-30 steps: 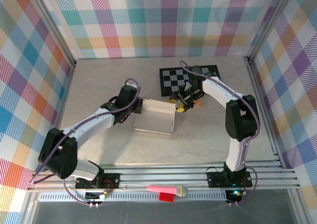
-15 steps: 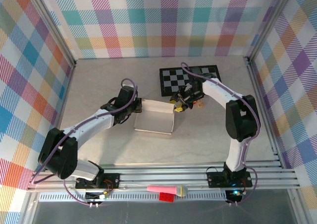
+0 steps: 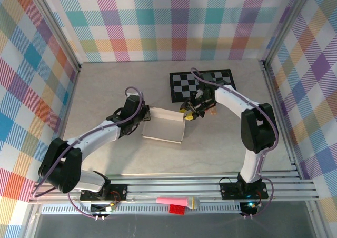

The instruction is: Fold the paper box

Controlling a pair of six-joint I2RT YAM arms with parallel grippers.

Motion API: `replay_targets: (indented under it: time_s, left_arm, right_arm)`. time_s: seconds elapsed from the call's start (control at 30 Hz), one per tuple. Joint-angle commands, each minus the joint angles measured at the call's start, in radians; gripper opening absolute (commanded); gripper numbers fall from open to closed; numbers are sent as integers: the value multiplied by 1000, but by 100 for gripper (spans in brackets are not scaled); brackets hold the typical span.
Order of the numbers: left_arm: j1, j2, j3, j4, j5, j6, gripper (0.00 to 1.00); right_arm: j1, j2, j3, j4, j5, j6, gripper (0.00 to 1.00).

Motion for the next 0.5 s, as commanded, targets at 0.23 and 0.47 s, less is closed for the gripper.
replay_targets:
  time_s: [0.23, 0.47]
  left_arm:
    - [-46, -82, -140, 75, 48, -48, 0]
    - [-65, -126, -203, 59, 61, -79, 1]
  right_arm:
    - [46, -66, -75, 46, 62, -95, 33]
    - [55, -114, -149, 105, 111, -123, 32]
